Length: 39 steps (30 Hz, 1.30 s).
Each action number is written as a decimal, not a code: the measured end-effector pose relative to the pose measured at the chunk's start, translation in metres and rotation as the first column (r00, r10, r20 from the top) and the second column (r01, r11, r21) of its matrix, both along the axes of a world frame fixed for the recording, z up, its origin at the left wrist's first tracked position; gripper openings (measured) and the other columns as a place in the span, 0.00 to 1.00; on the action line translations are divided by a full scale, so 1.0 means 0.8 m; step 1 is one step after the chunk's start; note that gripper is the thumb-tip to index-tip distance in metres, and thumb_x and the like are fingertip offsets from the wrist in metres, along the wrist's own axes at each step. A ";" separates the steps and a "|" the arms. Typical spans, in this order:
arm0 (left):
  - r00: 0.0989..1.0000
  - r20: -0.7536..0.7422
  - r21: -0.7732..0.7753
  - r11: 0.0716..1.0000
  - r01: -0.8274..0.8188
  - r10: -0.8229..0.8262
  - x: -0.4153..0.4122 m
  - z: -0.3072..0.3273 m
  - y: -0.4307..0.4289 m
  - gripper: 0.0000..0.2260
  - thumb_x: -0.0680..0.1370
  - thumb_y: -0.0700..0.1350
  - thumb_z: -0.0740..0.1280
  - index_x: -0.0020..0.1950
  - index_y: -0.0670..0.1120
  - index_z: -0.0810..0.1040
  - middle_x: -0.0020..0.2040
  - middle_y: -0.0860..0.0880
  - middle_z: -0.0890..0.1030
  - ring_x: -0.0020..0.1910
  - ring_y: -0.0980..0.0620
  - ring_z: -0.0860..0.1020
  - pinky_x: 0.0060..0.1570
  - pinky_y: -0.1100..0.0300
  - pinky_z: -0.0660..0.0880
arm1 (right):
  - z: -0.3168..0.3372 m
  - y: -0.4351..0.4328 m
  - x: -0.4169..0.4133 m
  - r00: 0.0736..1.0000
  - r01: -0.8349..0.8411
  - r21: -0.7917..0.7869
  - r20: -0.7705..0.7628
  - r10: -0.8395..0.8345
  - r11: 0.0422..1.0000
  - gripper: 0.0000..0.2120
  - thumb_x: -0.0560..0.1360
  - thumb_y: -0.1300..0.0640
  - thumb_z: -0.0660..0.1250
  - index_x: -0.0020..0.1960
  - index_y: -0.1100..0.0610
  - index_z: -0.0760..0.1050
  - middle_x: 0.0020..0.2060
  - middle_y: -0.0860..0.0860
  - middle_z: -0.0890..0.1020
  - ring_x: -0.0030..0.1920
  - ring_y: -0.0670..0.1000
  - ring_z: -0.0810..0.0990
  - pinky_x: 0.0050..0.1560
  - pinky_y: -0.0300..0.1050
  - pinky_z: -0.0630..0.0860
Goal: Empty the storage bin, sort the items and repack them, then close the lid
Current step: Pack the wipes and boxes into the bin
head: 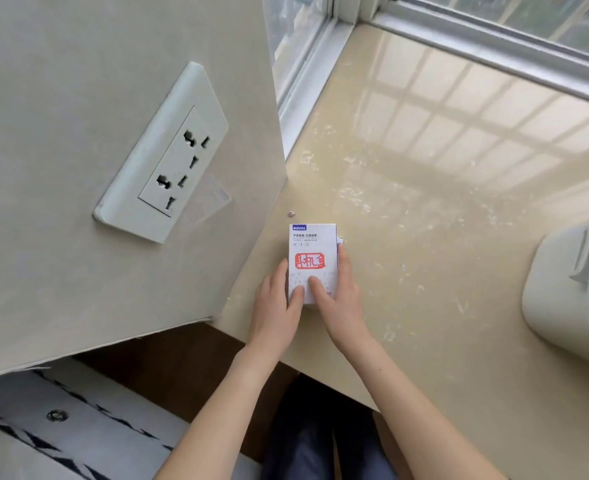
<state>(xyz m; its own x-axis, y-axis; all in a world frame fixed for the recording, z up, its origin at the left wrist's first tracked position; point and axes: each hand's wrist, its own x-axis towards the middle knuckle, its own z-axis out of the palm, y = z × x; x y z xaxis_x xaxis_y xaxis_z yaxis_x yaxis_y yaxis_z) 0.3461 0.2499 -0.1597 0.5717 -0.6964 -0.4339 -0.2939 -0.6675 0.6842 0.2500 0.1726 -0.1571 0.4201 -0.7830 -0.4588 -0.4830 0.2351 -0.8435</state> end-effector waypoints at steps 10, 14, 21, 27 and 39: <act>0.997 -0.039 -0.084 0.994 0.069 -0.072 -0.018 0.061 -0.012 0.21 0.82 0.50 0.58 0.75 0.52 0.60 0.68 0.55 0.71 0.66 0.54 0.70 0.64 0.49 0.71 | 0.057 -0.015 -0.038 0.963 0.124 0.095 0.227 -0.143 0.988 0.29 0.76 0.56 0.67 0.71 0.34 0.63 0.67 0.49 0.72 0.65 0.50 0.75 0.59 0.52 0.78; 0.964 0.131 -0.080 0.967 0.242 -0.231 -0.025 0.132 -0.011 0.24 0.83 0.51 0.56 0.78 0.49 0.57 0.74 0.51 0.66 0.71 0.53 0.64 0.70 0.55 0.63 | 0.131 -0.019 -0.068 0.938 0.188 0.081 0.281 -0.203 0.979 0.27 0.78 0.62 0.66 0.69 0.37 0.66 0.64 0.47 0.75 0.59 0.43 0.78 0.48 0.37 0.78; 0.833 0.412 -0.135 0.879 0.458 -0.370 -0.052 0.276 0.000 0.29 0.79 0.58 0.46 0.76 0.46 0.62 0.71 0.48 0.70 0.69 0.50 0.67 0.69 0.58 0.61 | 0.280 -0.010 -0.156 0.909 0.285 -0.043 0.328 -0.256 0.958 0.27 0.79 0.62 0.65 0.70 0.37 0.65 0.65 0.45 0.75 0.59 0.41 0.77 0.50 0.33 0.75; 0.655 0.601 -0.160 0.735 0.659 -0.457 -0.110 0.329 0.009 0.22 0.81 0.53 0.53 0.70 0.44 0.71 0.67 0.43 0.74 0.64 0.44 0.73 0.64 0.49 0.71 | 0.351 0.020 -0.273 0.860 0.433 -0.134 0.356 -0.365 0.891 0.26 0.79 0.62 0.64 0.71 0.42 0.64 0.62 0.37 0.75 0.56 0.34 0.77 0.48 0.26 0.73; 0.466 0.564 -0.059 0.530 0.846 -0.681 -0.366 0.283 0.019 0.18 0.76 0.52 0.59 0.59 0.44 0.77 0.56 0.44 0.79 0.51 0.44 0.79 0.44 0.54 0.79 | 0.306 0.098 -0.587 0.713 0.688 -0.122 0.292 -0.637 0.715 0.27 0.78 0.63 0.66 0.73 0.47 0.63 0.67 0.46 0.74 0.63 0.41 0.75 0.59 0.36 0.75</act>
<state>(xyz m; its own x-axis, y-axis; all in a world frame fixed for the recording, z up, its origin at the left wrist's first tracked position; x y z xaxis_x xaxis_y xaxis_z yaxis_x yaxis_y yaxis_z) 0.0530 0.2653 0.0666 -0.2102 -0.9776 0.0066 -0.8787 0.1919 0.4371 -0.2199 0.2507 0.0877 -0.1787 -0.9597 -0.2169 -0.0719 0.2326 -0.9699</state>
